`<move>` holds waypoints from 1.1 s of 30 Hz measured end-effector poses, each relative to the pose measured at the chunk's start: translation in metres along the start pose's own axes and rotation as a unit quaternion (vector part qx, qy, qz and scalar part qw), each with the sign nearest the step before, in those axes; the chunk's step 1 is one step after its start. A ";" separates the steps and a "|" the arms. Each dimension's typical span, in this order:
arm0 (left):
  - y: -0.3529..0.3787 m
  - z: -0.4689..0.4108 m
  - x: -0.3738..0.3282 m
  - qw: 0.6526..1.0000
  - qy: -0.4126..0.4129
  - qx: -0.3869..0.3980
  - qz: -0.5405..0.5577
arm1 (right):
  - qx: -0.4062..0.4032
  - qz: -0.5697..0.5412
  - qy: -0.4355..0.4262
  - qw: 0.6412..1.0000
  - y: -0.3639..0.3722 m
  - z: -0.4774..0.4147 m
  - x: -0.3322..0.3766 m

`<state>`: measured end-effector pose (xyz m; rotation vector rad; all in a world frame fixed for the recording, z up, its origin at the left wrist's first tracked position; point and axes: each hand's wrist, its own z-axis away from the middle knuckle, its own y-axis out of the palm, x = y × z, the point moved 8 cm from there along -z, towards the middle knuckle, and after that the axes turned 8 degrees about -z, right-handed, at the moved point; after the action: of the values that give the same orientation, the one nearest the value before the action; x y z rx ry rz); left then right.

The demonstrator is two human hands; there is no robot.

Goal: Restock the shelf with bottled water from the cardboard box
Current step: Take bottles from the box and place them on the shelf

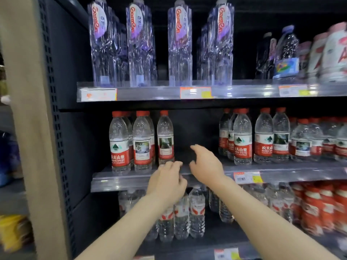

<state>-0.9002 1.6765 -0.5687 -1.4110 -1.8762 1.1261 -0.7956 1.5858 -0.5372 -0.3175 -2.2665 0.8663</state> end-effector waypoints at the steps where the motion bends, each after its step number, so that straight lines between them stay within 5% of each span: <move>1: 0.008 0.009 -0.006 0.999 0.015 0.007 -0.042 | -0.015 0.008 -0.009 1.000 -0.006 0.010 -0.002; 7: 0.046 0.004 -0.056 0.991 0.073 0.021 -0.112 | -0.127 0.108 -0.083 0.982 -0.040 0.042 -0.043; 12: 0.031 0.005 -0.132 0.979 0.185 0.042 -0.077 | -0.028 0.203 -0.029 0.978 -0.095 0.060 -0.098; 15: 0.012 0.000 -0.174 0.967 0.201 0.131 -0.079 | 0.084 0.254 -0.003 0.964 -0.142 0.079 -0.116; 18: -0.031 -0.007 -0.226 0.952 0.228 0.179 -0.098 | 0.160 0.260 0.082 0.949 -0.219 0.105 -0.125; 23: -0.117 -0.009 -0.328 0.932 0.230 0.264 -0.097 | 0.150 0.242 0.199 0.938 -0.389 0.153 -0.111; 33: -0.214 0.010 -0.626 0.925 0.263 0.268 -0.055 | 0.173 0.239 0.338 0.894 -0.666 0.278 -0.206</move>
<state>-0.8208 1.0571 -0.3487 -1.1262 -1.1396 0.9772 -0.8214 0.8584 -0.3535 -0.8817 -1.3702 1.1597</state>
